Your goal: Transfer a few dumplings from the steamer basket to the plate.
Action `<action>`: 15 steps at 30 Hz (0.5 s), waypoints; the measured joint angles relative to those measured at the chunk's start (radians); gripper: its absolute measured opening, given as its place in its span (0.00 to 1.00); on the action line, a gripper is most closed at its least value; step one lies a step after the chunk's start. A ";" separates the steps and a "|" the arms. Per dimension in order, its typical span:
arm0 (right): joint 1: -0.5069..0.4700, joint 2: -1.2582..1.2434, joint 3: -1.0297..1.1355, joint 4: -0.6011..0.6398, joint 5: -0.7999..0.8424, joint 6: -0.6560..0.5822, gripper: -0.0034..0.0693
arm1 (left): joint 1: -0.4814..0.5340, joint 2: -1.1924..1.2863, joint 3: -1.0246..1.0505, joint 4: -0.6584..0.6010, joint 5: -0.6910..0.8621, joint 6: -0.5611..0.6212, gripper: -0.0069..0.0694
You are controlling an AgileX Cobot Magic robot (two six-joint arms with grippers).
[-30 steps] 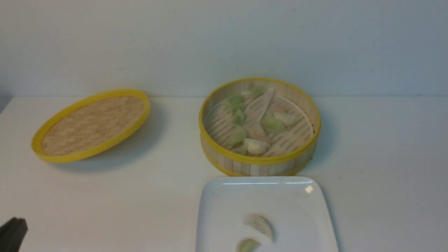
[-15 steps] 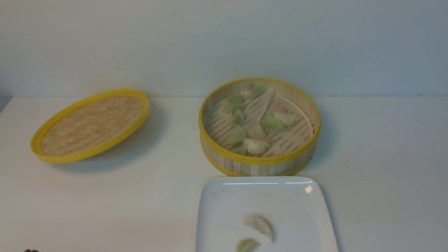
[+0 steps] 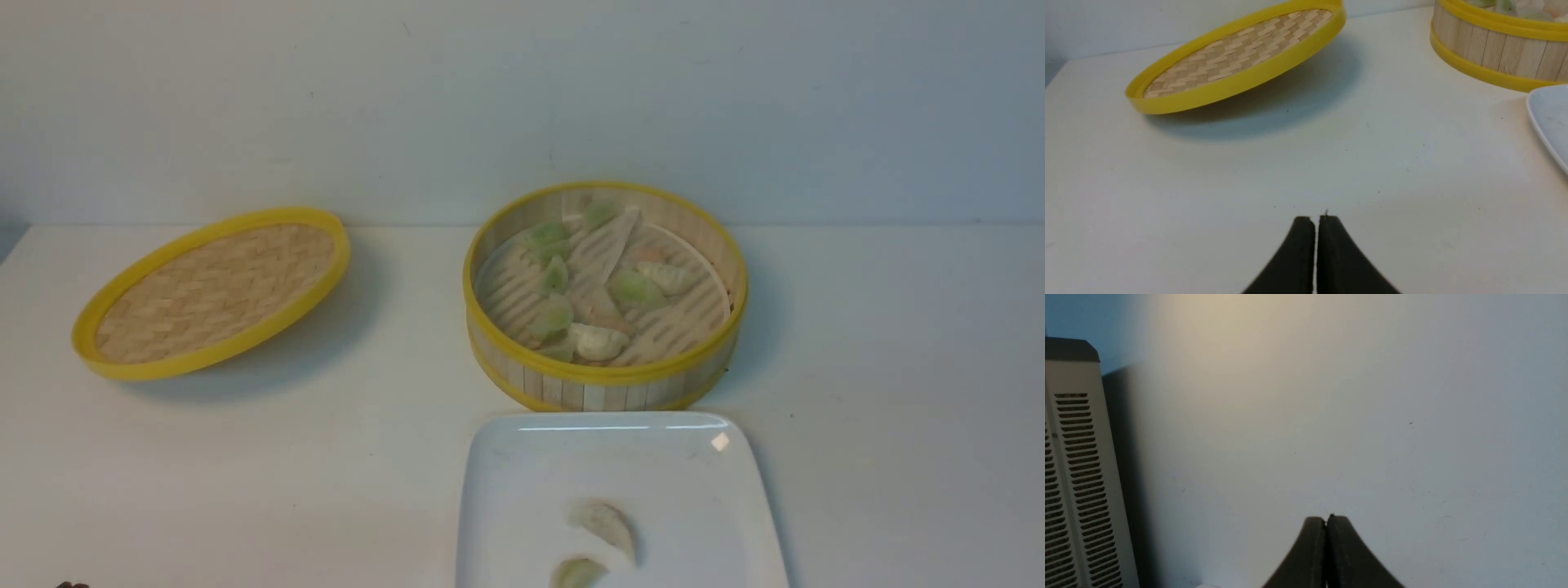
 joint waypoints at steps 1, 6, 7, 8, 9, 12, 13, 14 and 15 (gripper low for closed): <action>0.000 0.000 0.000 0.000 0.000 0.000 0.03 | 0.000 0.000 0.000 0.000 0.000 0.000 0.08; 0.000 0.000 0.000 0.000 -0.001 -0.005 0.03 | 0.000 0.000 0.000 0.000 0.000 0.000 0.08; 0.000 0.000 0.000 0.006 -0.001 -0.010 0.03 | 0.000 0.000 0.000 0.000 0.000 0.000 0.08; 0.000 0.000 0.000 0.021 -0.004 -0.020 0.03 | 0.000 0.000 0.000 0.000 0.000 0.000 0.08; 0.000 0.000 0.001 0.043 -0.005 -0.040 0.03 | 0.000 0.000 0.000 0.000 0.000 0.000 0.08; 0.000 0.000 0.014 0.137 -0.011 -0.145 0.03 | 0.000 0.000 0.000 0.000 0.000 0.000 0.08; 0.000 0.000 0.018 0.158 -0.012 -0.172 0.03 | 0.000 0.000 0.000 0.000 0.000 0.000 0.08; 0.000 0.000 0.021 0.171 -0.012 -0.198 0.03 | 0.000 0.000 0.000 0.000 0.000 0.000 0.08; 0.000 0.000 0.026 0.231 -0.012 -0.263 0.03 | 0.000 0.000 0.000 0.000 0.000 0.000 0.08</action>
